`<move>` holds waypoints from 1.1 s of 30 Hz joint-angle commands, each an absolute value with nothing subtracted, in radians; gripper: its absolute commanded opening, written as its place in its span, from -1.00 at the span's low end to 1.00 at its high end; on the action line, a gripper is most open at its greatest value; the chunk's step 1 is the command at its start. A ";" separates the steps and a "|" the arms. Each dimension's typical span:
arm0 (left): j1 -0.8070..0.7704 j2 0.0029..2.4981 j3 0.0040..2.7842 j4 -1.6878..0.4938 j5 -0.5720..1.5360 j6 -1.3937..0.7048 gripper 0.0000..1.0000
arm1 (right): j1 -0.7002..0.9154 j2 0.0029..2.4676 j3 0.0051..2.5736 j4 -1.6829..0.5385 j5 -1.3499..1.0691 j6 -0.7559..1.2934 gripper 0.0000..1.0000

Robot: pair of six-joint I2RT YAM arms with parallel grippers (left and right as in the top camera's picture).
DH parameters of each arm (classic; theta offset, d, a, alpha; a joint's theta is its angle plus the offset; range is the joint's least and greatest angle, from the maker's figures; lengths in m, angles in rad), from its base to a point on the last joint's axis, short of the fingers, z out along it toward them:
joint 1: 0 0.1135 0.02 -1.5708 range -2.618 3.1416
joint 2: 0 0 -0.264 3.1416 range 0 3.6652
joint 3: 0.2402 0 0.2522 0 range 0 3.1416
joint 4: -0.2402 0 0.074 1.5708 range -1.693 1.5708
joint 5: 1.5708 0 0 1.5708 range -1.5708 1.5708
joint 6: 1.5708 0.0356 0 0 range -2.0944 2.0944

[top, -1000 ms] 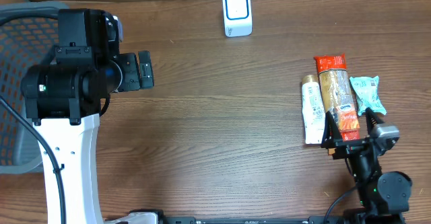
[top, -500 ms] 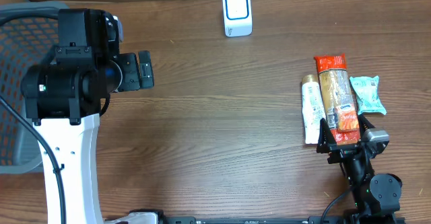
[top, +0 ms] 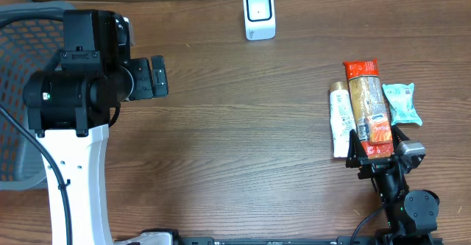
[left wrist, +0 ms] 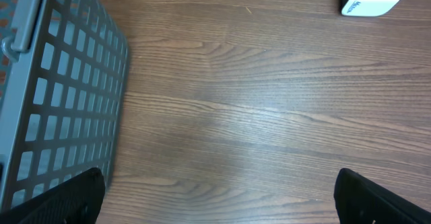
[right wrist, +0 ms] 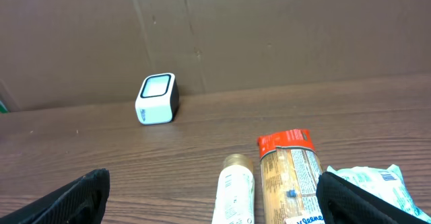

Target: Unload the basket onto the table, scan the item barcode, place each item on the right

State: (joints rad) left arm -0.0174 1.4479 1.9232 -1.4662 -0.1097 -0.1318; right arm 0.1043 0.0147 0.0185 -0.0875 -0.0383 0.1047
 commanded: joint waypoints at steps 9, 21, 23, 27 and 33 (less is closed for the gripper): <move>-0.010 1.451 1.924 -1.462 -0.114 -0.135 1.00 | 0.099 0.003 0.008 -0.080 -0.043 0.105 1.00; -0.015 1.317 1.819 -1.308 -0.098 -0.126 1.00 | 0.099 0.003 0.008 -0.080 -0.043 0.105 1.00; -0.016 1.232 1.695 -1.161 -0.031 -0.078 1.00 | 0.099 0.003 0.008 -0.080 -0.043 0.105 1.00; -0.015 1.027 1.361 -0.807 0.150 0.093 1.00 | 0.099 0.003 0.008 -0.080 -0.043 0.105 1.00; -0.014 0.625 0.750 -0.295 0.185 0.129 1.00 | 0.099 0.003 0.008 -0.080 -0.043 0.105 1.00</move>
State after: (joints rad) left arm -0.0174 0.7773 0.9863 -0.4061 0.1272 0.0677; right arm 0.1043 0.0139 0.0185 -0.0864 -0.0444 0.1047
